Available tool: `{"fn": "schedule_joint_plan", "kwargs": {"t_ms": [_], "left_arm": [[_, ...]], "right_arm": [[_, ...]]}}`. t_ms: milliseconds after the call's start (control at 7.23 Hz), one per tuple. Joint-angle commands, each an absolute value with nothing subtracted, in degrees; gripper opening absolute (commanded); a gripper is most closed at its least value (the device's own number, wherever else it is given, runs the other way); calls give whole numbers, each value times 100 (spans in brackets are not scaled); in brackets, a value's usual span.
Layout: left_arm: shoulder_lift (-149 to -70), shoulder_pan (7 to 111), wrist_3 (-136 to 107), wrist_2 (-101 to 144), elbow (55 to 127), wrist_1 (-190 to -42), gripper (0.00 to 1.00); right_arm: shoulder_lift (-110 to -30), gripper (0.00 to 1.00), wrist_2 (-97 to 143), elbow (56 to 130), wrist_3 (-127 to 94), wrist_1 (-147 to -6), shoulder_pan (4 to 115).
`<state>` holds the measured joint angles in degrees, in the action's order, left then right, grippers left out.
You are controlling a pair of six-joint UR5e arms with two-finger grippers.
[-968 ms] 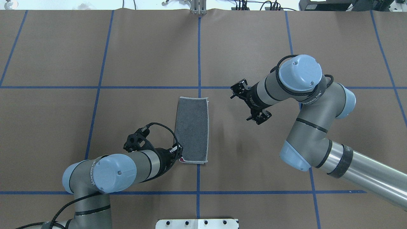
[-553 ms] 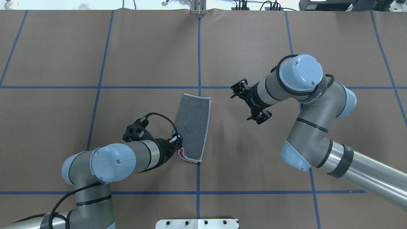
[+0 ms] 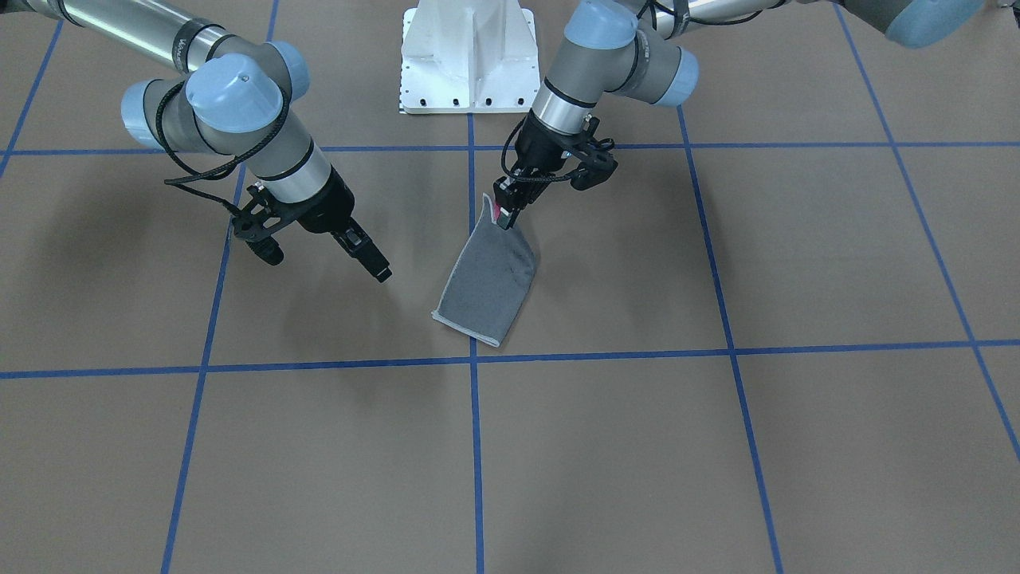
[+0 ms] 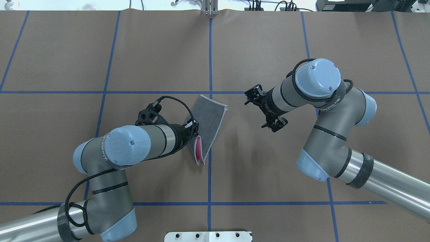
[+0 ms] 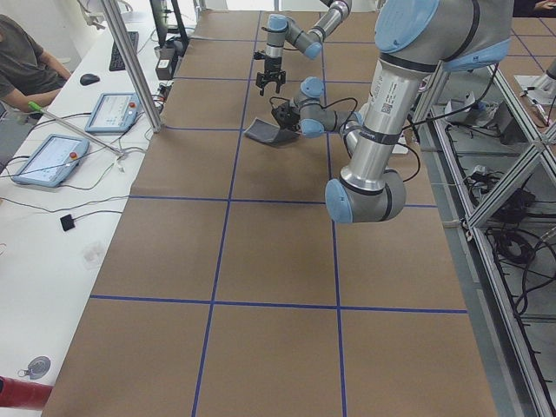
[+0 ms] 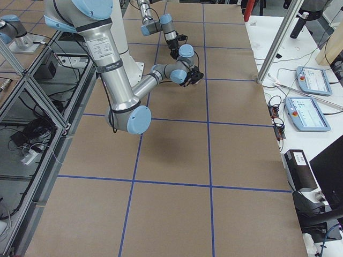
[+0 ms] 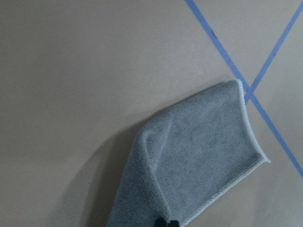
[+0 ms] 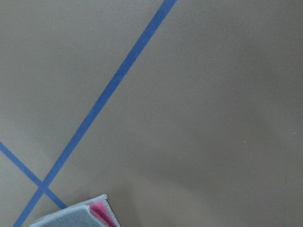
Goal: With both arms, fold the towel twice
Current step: 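Lift the strip end and fold it over toward the far end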
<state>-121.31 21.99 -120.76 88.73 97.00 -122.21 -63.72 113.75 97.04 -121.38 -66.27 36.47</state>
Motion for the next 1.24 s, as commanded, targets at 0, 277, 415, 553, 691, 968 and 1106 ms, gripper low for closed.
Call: {"fn": "schedule_joint_plan", "kwargs": {"t_ms": [0,277,415,553,691,968,1106], "left_arm": [[-12637,2381,-12076,8886,9177,-12234,0],[-12953,2644,-12041,8894,8827,-12252,0],[-13086,2741,-12032,8964,8642,-12261,0],[-13157,2838,-12032,9017,8535,-12261,0],[-13218,2900,-11963,9018,8447,-12261,0],[-13350,2962,-11927,9026,8245,-12261,0],[-13351,2988,-11918,9026,8140,-12278,0]], "right_arm": [[-6546,100,11469,9738,-12051,-6610,3795],[-6890,100,11724,9809,-11419,-6592,4094],[-6899,100,11725,9800,-11382,-6592,4113],[-6899,100,11716,9817,-11382,-6600,4113],[-6908,100,11716,9809,-11382,-6601,4113],[-6900,100,11716,9809,-11382,-6609,4113],[-6899,100,11716,9809,-11382,-6609,4113]]}}
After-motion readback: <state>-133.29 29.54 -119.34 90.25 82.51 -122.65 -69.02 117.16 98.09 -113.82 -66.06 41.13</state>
